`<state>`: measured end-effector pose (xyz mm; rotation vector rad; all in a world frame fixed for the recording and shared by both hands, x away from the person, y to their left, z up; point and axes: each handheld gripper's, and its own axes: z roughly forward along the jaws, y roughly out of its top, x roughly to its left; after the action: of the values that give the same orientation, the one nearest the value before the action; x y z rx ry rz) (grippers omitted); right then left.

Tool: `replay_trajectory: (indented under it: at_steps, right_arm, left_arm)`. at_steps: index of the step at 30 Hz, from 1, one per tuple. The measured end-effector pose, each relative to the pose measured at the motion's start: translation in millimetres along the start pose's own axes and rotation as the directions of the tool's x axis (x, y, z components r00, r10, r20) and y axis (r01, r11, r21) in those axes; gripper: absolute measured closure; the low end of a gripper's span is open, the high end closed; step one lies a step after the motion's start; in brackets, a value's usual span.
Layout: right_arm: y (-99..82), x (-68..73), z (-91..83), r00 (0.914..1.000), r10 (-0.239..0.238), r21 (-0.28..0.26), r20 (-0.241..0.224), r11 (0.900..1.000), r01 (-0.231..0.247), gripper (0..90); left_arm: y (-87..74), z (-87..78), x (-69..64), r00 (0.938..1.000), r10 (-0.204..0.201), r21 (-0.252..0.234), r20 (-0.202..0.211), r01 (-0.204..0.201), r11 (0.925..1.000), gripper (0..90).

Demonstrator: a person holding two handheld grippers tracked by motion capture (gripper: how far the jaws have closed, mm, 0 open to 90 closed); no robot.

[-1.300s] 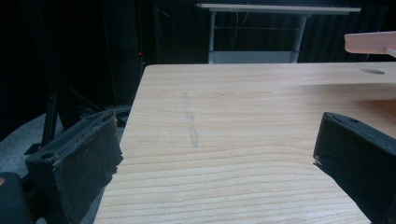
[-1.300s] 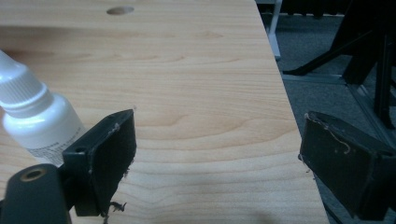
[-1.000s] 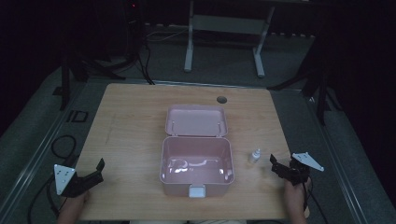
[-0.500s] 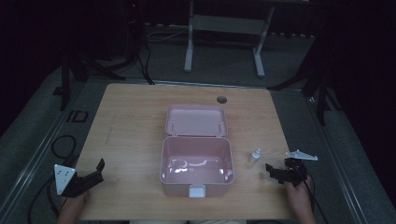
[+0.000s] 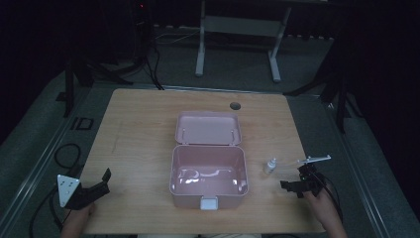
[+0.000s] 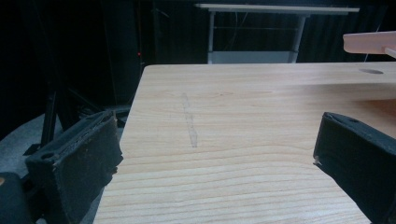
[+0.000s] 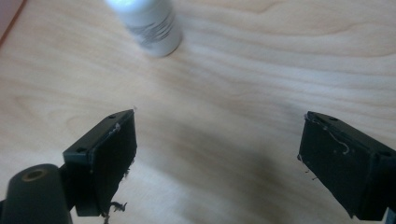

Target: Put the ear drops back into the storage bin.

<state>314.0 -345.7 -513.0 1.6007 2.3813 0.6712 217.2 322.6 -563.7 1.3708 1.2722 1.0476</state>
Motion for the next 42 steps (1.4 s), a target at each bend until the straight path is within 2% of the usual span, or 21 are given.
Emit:
replay_trajectory:
  at_steps: [3,5,8,10,14,17,18,21,24,28,30,31,34,38,42]
  right_arm:
    - [4.8,4.7,-0.8,0.9996,-0.028,0.061,0.001,0.9977,0.028,11.0]
    - [7.1,6.2,-0.7,0.9988,-0.047,0.099,-0.014,0.9939,0.048,11.1]
    - [10.0,9.9,-0.3,0.9951,-0.092,0.160,-0.036,0.9823,0.097,11.1]
    - [11.5,12.5,-0.4,0.9909,-0.126,0.210,-0.047,0.9685,0.134,11.1]
    - [14.7,16.3,-2.1,0.9807,-0.186,0.312,-0.060,0.9296,0.196,11.1]
    - [17.9,19.4,-4.8,0.9711,-0.226,0.382,-0.077,0.8930,0.238,11.0]
    - [19.2,20.0,-5.7,0.9704,-0.224,0.403,-0.090,0.8829,0.241,11.0]
    - [21.5,24.0,-7.0,0.9606,-0.258,0.465,-0.103,0.8411,0.276,11.0]
    - [23.2,29.8,-7.4,0.9473,-0.300,0.521,-0.113,0.7940,0.313,11.1]
    - [27.4,33.9,-7.6,0.9414,-0.311,0.543,-0.132,0.7719,0.331,12.7]
    - [30.3,32.9,-7.7,0.9442,-0.304,0.541,-0.127,0.7769,0.323,12.8]
    - [31.4,32.4,-7.8,0.9434,-0.305,0.544,-0.130,0.7733,0.325,12.7]
    - [35.2,30.6,-7.5,0.9458,-0.298,0.545,-0.128,0.7755,0.319,12.7]
    - [43.4,26.7,-7.3,0.9532,-0.280,0.531,-0.115,0.7936,0.297,12.5]
    - [51.3,26.2,-6.3,0.9529,-0.279,0.523,-0.118,0.7982,0.299,11.0]
  left_arm:
    - [0.0,0.0,0.2,1.0000,-0.001,0.001,0.000,0.001,1.0000,1.0]
    - [0.0,0.0,0.3,1.0000,-0.002,0.001,0.001,0.002,1.0000,0.9]
    - [0.1,0.1,0.4,1.0000,-0.003,0.003,0.001,0.003,1.0000,1.0]
    - [0.1,0.2,0.4,1.0000,-0.004,0.003,0.000,0.004,1.0000,1.0]
    - [0.1,0.1,0.2,1.0000,-0.002,0.003,0.000,0.002,1.0000,1.0]
    - [0.1,0.1,0.1,1.0000,-0.001,0.003,0.000,0.001,1.0000,1.0]
    - [0.1,0.2,0.1,1.0000,0.000,0.004,-0.001,0.000,1.0000,1.0]
    - [0.2,0.2,0.2,1.0000,-0.001,0.004,0.001,0.001,1.0000,1.0]
    - [0.2,0.2,0.0,1.0000,0.000,0.004,0.001,0.000,1.0000,1.0]
    - [0.1,0.1,0.1,1.0000,0.001,0.002,0.003,-0.001,1.0000,1.0]
    - [0.0,0.0,0.1,1.0000,0.001,0.000,0.004,-0.001,1.0000,0.9]
    - [0.0,0.0,0.2,1.0000,0.000,0.001,0.004,0.000,1.0000,0.9]
    - [0.1,0.1,0.3,1.0000,0.000,0.003,0.004,0.000,1.0000,1.0]
    - [0.1,0.1,0.1,1.0000,0.001,0.002,0.003,-0.001,1.0000,1.0]
    - [0.2,0.2,0.3,1.0000,0.000,0.004,0.004,0.000,1.0000,0.9]
